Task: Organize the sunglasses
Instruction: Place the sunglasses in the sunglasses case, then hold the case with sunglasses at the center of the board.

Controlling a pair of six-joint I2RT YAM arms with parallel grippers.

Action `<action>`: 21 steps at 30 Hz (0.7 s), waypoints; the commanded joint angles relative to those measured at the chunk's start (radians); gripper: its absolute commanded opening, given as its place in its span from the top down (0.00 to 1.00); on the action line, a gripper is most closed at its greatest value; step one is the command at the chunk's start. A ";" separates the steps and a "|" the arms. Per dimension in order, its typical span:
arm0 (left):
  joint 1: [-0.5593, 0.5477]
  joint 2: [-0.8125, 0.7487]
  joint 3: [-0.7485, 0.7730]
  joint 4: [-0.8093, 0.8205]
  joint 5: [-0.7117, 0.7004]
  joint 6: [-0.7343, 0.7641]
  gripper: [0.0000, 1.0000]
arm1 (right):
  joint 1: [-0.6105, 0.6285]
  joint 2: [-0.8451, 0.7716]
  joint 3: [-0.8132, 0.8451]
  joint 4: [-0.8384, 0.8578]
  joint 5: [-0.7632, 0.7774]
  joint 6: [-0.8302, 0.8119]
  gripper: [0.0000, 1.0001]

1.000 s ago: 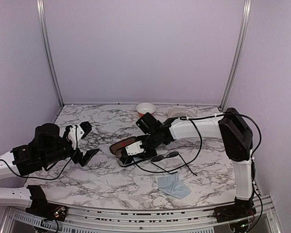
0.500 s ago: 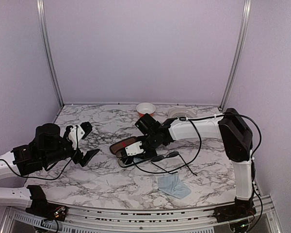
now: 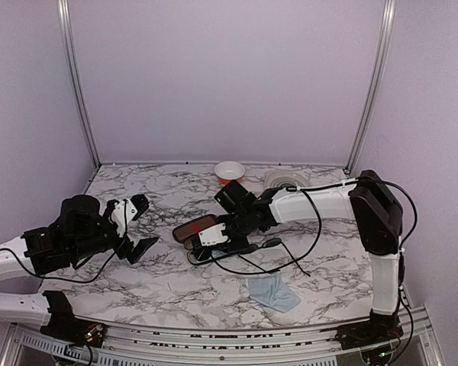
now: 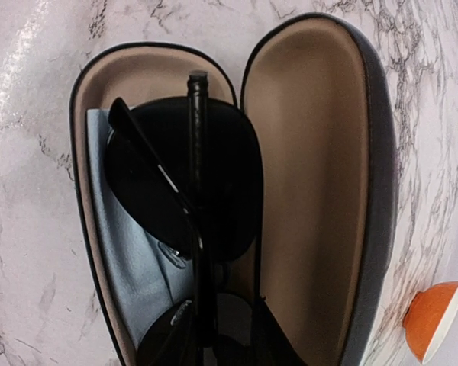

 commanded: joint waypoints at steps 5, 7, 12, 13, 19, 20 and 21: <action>-0.010 0.138 0.093 -0.037 0.089 -0.131 0.01 | 0.022 -0.093 -0.102 0.115 -0.014 0.041 0.77; -0.010 0.181 0.112 -0.026 0.097 -0.192 0.01 | 0.022 -0.110 -0.130 0.150 -0.028 0.043 0.77; -0.012 0.257 0.076 0.149 0.162 -0.244 0.07 | 0.022 -0.116 -0.169 0.192 -0.023 0.039 0.77; -0.012 0.275 0.060 0.203 0.172 -0.240 0.07 | 0.023 -0.116 -0.173 0.196 -0.022 0.036 0.77; -0.015 0.408 0.022 0.413 0.191 -0.133 0.08 | 0.023 -0.130 -0.190 0.213 -0.028 0.034 0.77; -0.014 0.436 0.034 0.421 0.185 -0.113 0.08 | 0.024 -0.136 -0.195 0.218 -0.028 0.032 0.77; -0.012 0.462 0.047 0.424 0.183 -0.095 0.09 | 0.024 -0.138 -0.197 0.222 -0.028 0.031 0.77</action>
